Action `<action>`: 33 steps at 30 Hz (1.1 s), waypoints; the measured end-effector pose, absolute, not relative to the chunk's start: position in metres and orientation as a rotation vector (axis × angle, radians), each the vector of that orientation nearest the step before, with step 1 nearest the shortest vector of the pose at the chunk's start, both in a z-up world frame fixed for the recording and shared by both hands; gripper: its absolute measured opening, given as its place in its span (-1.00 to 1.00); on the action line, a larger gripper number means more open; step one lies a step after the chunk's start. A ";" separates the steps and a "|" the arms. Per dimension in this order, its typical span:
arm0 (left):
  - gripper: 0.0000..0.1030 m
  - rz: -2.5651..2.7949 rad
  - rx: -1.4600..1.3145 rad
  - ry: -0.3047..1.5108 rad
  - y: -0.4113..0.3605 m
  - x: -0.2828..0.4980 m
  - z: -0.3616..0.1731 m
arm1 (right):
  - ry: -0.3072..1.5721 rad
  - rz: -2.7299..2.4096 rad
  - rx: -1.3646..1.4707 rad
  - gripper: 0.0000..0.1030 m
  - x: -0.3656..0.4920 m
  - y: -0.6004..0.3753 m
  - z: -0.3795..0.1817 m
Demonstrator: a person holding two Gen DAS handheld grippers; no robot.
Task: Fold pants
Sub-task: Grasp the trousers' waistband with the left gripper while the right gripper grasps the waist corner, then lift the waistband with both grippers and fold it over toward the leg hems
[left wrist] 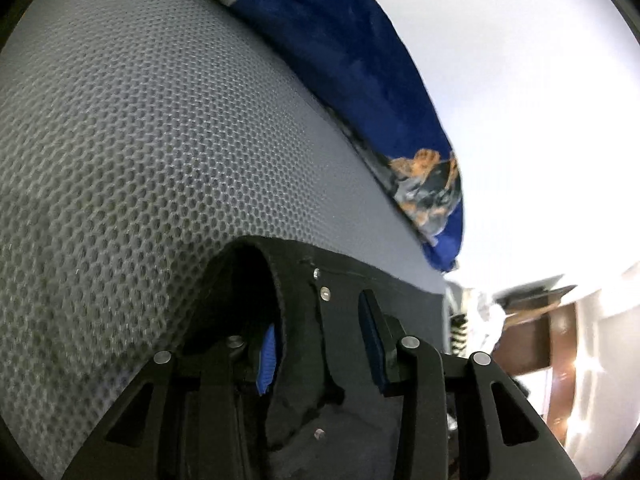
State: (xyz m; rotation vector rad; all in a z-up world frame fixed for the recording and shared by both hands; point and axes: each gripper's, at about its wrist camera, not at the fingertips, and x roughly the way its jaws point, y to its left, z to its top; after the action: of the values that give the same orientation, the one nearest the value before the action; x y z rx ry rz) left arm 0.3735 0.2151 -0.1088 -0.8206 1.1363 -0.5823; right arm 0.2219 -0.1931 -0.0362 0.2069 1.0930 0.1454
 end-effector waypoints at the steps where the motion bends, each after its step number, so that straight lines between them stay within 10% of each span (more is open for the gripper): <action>1: -0.26 -0.583 -0.813 1.140 0.213 0.375 -0.110 | 1.094 0.146 0.206 0.99 0.225 -0.193 -0.037; 9: -0.29 -0.587 -0.806 1.114 0.193 0.394 -0.114 | 1.082 0.203 0.186 0.99 0.252 -0.194 -0.041; 12: -0.85 -0.559 -0.736 1.087 0.185 0.392 -0.110 | 1.084 0.251 0.142 0.99 0.268 -0.196 -0.042; 33: -0.85 -0.830 -0.599 0.745 0.176 0.303 -0.008 | 1.362 0.888 -0.304 0.70 0.431 -0.204 -0.074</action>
State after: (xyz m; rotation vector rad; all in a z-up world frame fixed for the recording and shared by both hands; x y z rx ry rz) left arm 0.3033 0.1764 -0.0085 -0.5992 0.7455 -0.8300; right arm 0.4311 -0.2042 -0.0738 -0.3037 1.3621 0.8882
